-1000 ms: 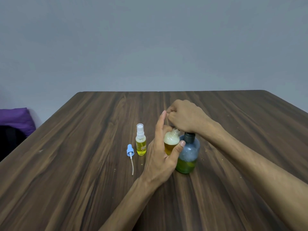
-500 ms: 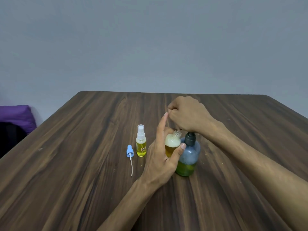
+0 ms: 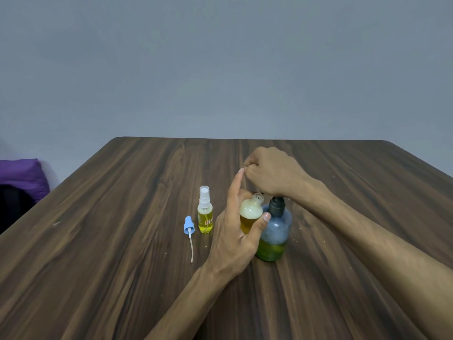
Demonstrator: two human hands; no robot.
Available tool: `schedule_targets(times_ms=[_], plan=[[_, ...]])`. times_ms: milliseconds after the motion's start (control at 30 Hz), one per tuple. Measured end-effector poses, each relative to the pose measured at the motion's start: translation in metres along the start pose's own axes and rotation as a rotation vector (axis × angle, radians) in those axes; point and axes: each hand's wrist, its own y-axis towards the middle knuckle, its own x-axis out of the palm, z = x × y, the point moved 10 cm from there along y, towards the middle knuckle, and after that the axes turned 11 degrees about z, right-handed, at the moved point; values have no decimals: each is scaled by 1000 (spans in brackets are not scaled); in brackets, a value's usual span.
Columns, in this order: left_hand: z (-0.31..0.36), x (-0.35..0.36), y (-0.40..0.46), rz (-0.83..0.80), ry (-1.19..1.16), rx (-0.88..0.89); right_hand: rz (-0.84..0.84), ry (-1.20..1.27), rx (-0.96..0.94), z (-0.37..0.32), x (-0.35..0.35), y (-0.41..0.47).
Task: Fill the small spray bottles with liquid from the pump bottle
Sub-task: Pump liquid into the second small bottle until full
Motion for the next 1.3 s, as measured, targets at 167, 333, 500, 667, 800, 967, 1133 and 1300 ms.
schedule_targets(times_ms=[167, 333, 500, 667, 800, 967, 1133, 1300], plan=[[0, 1, 0, -9, -23, -19, -47, 5, 26, 5, 9, -5], [-1, -1, 0, 8, -1, 5, 0, 26, 25, 3, 0, -1], [-2, 0, 0, -10, -49, -34, -23, -28, 4, 0, 6, -1], [-1, 1, 0, 2, -21, -6, -28, -4, 42, 7, 6, -3], [0, 0, 0, 6, -19, -6, -25, 9, 28, 4, 4, -1], [2, 1, 1, 3, -30, 4, -53, -6, 34, 7, 9, -3], [2, -2, 1, 15, -12, 18, -5, 33, 39, 6, 1, 0], [0, 0, 0, 7, -25, -3, -54, 5, 43, 6, 10, -4]])
